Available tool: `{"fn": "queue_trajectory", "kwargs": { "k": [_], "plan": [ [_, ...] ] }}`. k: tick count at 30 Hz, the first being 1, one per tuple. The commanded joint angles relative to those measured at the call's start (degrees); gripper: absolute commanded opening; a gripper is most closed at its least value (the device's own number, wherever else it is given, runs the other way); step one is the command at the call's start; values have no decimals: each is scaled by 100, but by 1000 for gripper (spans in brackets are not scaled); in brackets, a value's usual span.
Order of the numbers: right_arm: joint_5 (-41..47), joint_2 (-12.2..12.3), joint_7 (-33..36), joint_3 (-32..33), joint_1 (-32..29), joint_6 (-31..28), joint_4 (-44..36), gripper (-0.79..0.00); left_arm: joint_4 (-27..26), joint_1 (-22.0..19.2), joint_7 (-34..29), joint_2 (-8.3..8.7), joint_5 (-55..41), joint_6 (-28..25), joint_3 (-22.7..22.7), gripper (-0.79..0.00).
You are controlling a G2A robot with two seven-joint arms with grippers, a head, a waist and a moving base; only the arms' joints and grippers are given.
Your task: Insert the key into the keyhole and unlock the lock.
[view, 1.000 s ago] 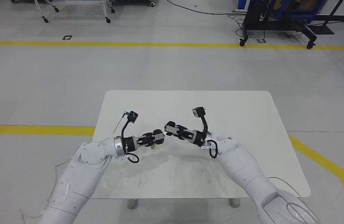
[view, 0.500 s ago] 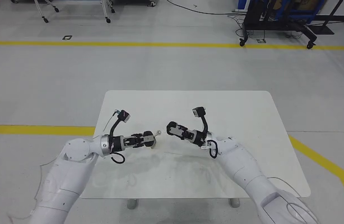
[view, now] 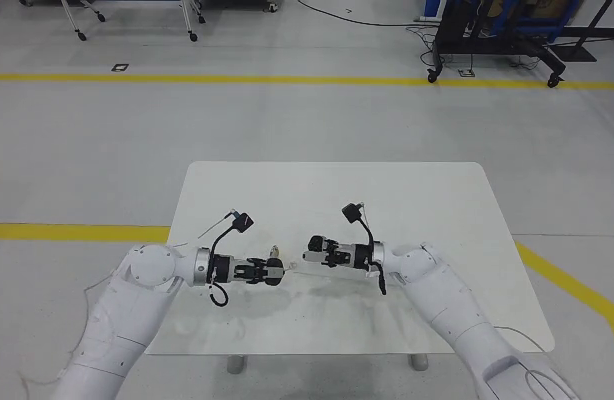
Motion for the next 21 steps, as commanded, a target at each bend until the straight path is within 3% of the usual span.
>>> {"fn": "queue_trajectory", "kwargs": {
  "k": [1, 3, 8, 11, 15, 21],
  "plan": [
    [237, 47, 316, 17, -74, 92, -186, -545, -17, 1, 23, 8, 48, 2, 35, -785],
    [453, 76, 546, 10, -116, 185, -307, -613, -20, -4, 48, 13, 59, 10, 58, -785],
    [667, 117, 835, -54, -126, 445, -403, -683, -20, -22, 113, 23, 86, 31, 113, -785],
    [792, 132, 951, -100, -105, 561, -415, -674, -14, -37, 142, 32, 93, 33, 138, -785],
    [896, 147, 1040, -177, -69, 650, -397, -720, -13, -51, 175, 40, 79, 49, 186, -785],
    [1024, 141, 1112, -317, -5, 722, -352, -677, -11, -70, 212, 53, 77, 48, 246, -785]
  ]
}}
